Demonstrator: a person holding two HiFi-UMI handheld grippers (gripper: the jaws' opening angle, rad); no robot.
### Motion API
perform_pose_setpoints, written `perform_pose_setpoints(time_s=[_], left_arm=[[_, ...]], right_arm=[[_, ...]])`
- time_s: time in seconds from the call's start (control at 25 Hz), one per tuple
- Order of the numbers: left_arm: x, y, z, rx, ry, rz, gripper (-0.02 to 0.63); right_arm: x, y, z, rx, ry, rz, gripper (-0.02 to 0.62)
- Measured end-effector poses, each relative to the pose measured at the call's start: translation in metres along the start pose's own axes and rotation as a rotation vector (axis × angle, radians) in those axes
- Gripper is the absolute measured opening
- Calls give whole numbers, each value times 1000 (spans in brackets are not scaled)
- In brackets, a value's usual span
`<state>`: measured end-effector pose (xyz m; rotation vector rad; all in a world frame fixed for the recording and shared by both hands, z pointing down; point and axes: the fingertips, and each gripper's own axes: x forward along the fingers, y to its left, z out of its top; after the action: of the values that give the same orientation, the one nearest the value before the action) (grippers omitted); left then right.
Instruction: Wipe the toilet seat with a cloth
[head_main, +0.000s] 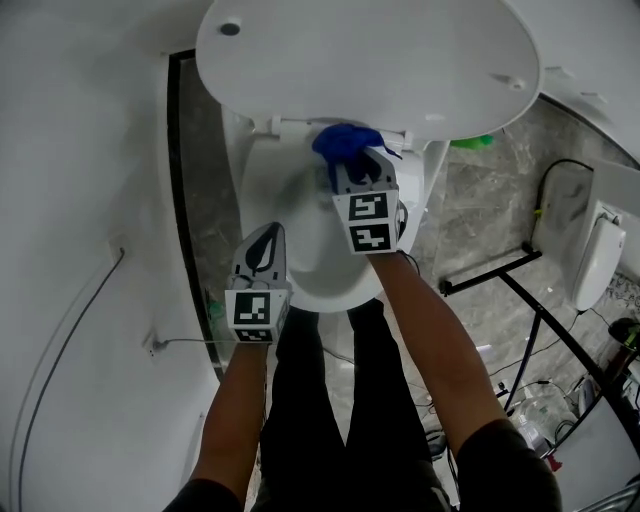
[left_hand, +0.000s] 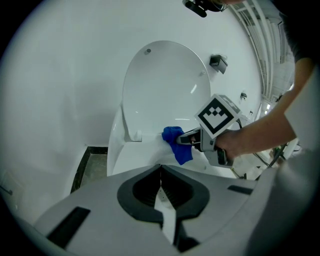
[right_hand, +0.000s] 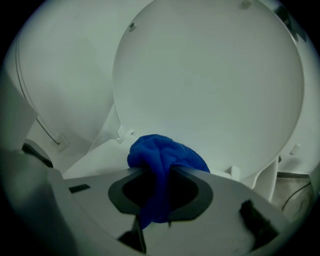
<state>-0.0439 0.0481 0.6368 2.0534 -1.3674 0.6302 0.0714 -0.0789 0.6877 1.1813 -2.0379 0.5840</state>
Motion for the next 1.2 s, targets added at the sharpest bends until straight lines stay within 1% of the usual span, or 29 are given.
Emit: perform_pose_setpoints(time_s=[0.12,0.36,0.56,0.72,0.84,1.04,1.2], left_arm=[[4,-6,1,3,2,2,11],[4,-18,0,-1,4,7,11],[3,-25,-4,-2,10,6,11],[2,-33,-9,-4,18,-4,11],[2,-37,-11,-6,16,-8,11],[-2,-40,-21,-9,28,-6,11],[-4,-41,-26,-15,32,-5,11]], right_arm=[[-10,-19,-10,10,9,-16,91],[-38,-67,-43,61,28,-76,89],[-57,-82,-67,95,60,-72,89],[-72,-82,-89,73,77,-62,89],[-82,-77,-101,25,85,-46,89],[-104,-56,-129,-53,107,-11,89],[-122,-38,-153,-91,134,15,89]])
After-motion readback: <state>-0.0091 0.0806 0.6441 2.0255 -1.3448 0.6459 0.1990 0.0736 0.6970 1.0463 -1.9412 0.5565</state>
